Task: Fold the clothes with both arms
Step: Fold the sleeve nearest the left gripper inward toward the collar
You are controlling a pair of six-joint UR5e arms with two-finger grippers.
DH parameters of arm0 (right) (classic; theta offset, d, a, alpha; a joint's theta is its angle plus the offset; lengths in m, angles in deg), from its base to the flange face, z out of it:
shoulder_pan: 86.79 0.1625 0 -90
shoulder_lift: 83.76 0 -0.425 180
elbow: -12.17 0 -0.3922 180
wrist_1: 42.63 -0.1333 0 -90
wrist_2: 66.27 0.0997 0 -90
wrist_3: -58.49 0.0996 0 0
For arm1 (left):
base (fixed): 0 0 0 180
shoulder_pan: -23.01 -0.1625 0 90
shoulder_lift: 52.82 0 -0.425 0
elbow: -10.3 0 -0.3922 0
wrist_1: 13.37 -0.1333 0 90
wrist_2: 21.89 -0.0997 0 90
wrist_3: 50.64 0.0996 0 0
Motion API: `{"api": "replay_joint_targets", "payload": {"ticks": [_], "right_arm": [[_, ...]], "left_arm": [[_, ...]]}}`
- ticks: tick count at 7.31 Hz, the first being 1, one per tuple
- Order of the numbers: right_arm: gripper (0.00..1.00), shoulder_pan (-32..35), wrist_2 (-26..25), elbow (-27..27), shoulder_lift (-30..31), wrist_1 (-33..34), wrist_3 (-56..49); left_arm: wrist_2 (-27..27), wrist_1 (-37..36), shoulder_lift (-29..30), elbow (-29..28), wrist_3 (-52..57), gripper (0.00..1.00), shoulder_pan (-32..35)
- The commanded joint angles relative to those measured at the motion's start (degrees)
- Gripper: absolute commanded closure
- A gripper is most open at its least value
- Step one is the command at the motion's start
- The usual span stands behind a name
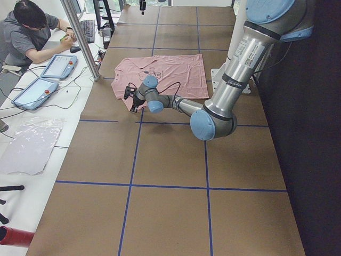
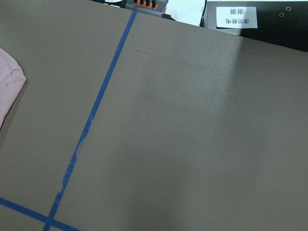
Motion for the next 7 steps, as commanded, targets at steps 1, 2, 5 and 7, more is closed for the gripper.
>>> {"api": "replay_joint_targets", "payload": {"ticks": [1, 2, 5, 7], "right_arm": [[0.0, 0.0, 0.1, 0.1, 0.1, 0.0, 0.1], [0.0, 0.0, 0.1, 0.4, 0.2, 0.0, 0.3], [0.0, 0.0, 0.1, 0.7, 0.4, 0.1, 0.4], [0.0, 0.0, 0.0, 0.7, 0.4, 0.0, 0.5]], "left_arm": [[0.2, -0.6, -0.2, 2.5, 3.9, 1.0, 0.1], [0.2, -3.8, 0.2, 5.5, 3.9, 1.0, 0.0], [0.4, -27.1, 8.0, 13.1, 2.8, 1.0, -0.5], [0.4, -32.7, 13.3, 10.3, -1.1, 1.0, -2.5]]}}
